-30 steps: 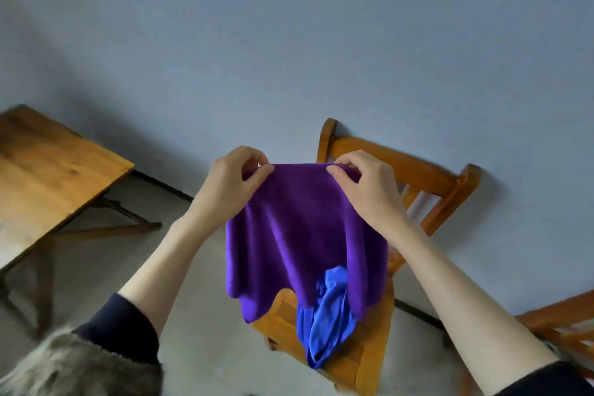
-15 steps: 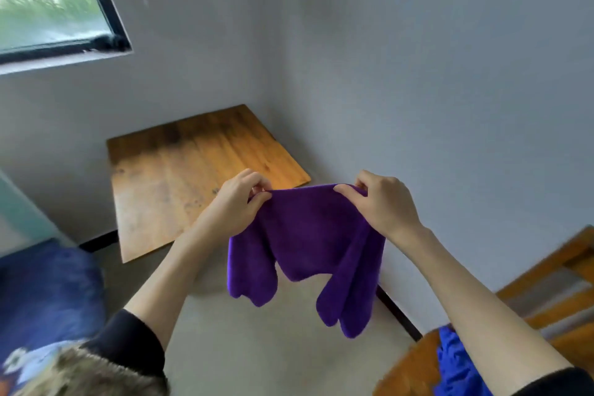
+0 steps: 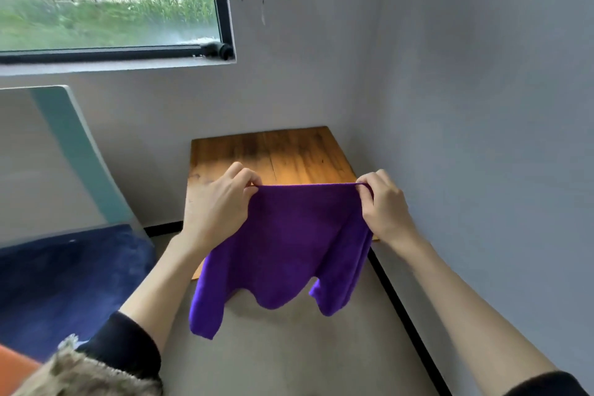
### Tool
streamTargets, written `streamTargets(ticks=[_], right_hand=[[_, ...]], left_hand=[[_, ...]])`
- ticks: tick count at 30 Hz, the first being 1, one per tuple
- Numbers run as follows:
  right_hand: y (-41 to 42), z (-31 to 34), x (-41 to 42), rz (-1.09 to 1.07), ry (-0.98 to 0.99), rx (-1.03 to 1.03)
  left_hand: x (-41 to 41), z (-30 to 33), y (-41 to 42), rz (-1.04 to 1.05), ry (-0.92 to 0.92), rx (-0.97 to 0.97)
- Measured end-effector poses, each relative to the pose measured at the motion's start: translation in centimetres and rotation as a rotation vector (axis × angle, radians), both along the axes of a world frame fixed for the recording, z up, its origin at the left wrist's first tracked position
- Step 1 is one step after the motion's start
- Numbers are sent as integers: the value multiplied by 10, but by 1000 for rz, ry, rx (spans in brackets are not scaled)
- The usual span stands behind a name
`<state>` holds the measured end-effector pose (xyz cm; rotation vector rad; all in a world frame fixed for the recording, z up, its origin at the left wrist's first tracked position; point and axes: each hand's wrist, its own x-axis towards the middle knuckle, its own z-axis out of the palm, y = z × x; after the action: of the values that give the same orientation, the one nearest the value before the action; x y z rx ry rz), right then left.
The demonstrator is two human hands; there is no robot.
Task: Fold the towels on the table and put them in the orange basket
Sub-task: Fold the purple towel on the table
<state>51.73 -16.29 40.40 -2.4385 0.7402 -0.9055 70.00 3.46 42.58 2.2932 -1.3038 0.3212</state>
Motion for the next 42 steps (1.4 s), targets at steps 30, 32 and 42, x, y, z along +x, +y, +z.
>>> streamTargets(ticks=[30,32,42], right_hand=[[-238,-135,326,-173,629,83],[-255,-145,356,-156,662,39],[-239,-236,443,-26,754,24]], left_hand=[[353,-165,-156,185,315,327],[379,-175,-174,187,305,323],[422,-264,-183,286,425,289]])
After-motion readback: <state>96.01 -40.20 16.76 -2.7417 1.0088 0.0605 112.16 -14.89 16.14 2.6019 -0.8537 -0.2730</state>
